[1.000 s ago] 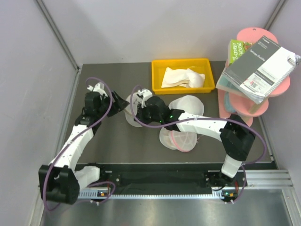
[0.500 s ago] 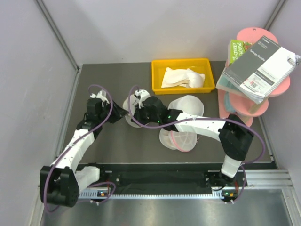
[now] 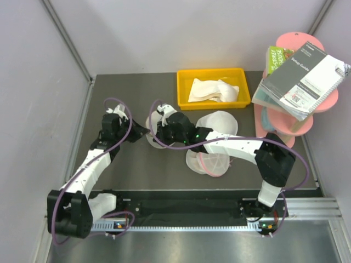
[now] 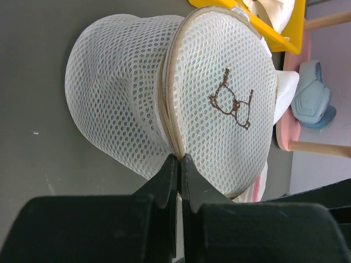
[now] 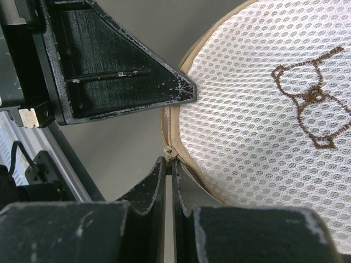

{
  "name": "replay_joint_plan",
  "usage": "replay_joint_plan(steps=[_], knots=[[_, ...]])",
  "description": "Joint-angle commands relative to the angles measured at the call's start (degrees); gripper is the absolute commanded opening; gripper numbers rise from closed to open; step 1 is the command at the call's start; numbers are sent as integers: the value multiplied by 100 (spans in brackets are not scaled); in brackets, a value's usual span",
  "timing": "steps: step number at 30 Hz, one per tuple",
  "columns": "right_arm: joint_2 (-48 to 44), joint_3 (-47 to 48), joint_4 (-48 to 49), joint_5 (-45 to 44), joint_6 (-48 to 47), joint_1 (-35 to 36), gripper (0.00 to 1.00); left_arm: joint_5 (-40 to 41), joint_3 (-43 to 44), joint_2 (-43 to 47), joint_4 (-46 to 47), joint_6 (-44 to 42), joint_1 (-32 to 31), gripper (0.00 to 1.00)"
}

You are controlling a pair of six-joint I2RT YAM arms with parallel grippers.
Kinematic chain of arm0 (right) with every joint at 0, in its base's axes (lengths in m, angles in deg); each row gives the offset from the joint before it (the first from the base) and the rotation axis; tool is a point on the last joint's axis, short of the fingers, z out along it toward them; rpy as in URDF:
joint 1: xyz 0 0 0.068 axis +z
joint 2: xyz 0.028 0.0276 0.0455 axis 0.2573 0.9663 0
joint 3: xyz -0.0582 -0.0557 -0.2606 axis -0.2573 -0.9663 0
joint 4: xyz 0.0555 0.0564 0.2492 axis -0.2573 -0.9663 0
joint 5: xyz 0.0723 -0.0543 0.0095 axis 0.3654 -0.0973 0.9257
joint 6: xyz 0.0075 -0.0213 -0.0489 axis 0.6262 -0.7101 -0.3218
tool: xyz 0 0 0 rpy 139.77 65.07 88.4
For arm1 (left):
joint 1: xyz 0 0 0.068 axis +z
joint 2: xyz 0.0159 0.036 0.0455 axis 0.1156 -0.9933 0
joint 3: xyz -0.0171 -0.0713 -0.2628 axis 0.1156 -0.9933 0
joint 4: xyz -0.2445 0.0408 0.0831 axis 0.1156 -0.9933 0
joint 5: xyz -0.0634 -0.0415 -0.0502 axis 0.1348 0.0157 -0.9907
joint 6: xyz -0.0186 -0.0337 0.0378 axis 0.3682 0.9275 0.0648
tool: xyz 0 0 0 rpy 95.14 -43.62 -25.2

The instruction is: Unzip the laundry bag and remove the bra

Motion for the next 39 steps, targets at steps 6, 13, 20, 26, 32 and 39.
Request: replay_joint_plan(steps=[6,13,20,26,32,39], knots=[[-137,109,40,-170,-40,47,0,136,267,-179,206,-248,39,0],[-514,-233,-13,-259,-84,-120,0,207,363,-241,119,-345,92,0],[-796,-567,-40,-461,-102,-357,0,233,425,-249,83,-442,162,0],[-831,-585,-66,-470,-137,-428,0,216,592,-451,110,-556,162,0],[-717,-515,66,-119,-93,-401,0,84,864,-785,215,-670,171,0],[-498,-348,259,119,65,-252,0,110,900,-567,58,-635,171,70]])
